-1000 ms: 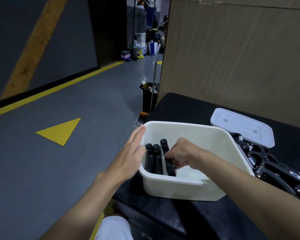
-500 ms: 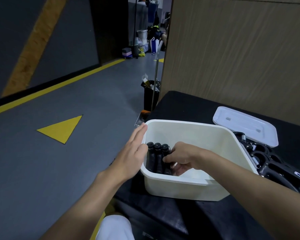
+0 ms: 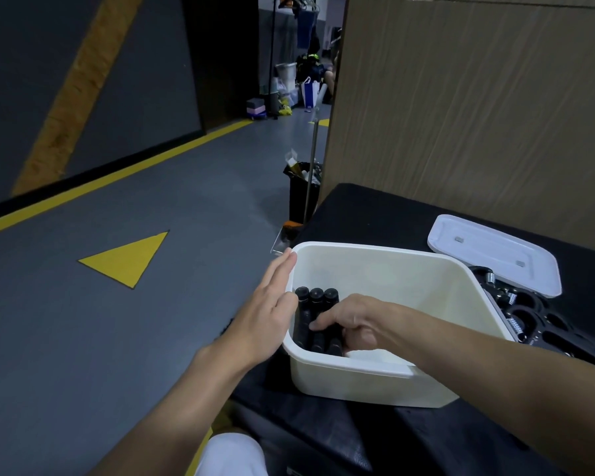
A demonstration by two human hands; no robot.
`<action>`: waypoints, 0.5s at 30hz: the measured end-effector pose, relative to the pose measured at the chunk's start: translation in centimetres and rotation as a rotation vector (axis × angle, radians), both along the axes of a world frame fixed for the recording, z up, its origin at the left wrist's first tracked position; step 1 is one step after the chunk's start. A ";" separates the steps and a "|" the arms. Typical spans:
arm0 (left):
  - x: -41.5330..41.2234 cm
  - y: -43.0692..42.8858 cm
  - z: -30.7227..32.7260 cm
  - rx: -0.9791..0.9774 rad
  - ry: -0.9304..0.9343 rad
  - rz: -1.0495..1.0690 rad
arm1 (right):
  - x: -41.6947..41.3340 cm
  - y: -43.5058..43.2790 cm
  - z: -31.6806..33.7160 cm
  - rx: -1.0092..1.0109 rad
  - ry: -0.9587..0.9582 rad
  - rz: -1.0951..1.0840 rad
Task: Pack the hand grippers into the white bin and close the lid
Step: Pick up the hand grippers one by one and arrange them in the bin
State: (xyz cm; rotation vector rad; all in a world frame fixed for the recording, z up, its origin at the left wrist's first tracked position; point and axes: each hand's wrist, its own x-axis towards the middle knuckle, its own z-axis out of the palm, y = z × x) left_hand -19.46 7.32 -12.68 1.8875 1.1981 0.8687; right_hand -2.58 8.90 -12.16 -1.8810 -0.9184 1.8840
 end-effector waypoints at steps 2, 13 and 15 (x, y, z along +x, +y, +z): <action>0.0 0.0 -0.1 0.008 0.002 -0.001 | 0.0 0.0 -0.2 0.041 -0.016 -0.033; -0.2 0.2 -0.4 0.009 -0.003 0.000 | 1.3 0.2 0.6 0.082 -0.278 0.205; -0.2 0.2 -0.4 0.015 0.008 -0.002 | 1.9 0.1 1.2 0.090 -0.390 0.290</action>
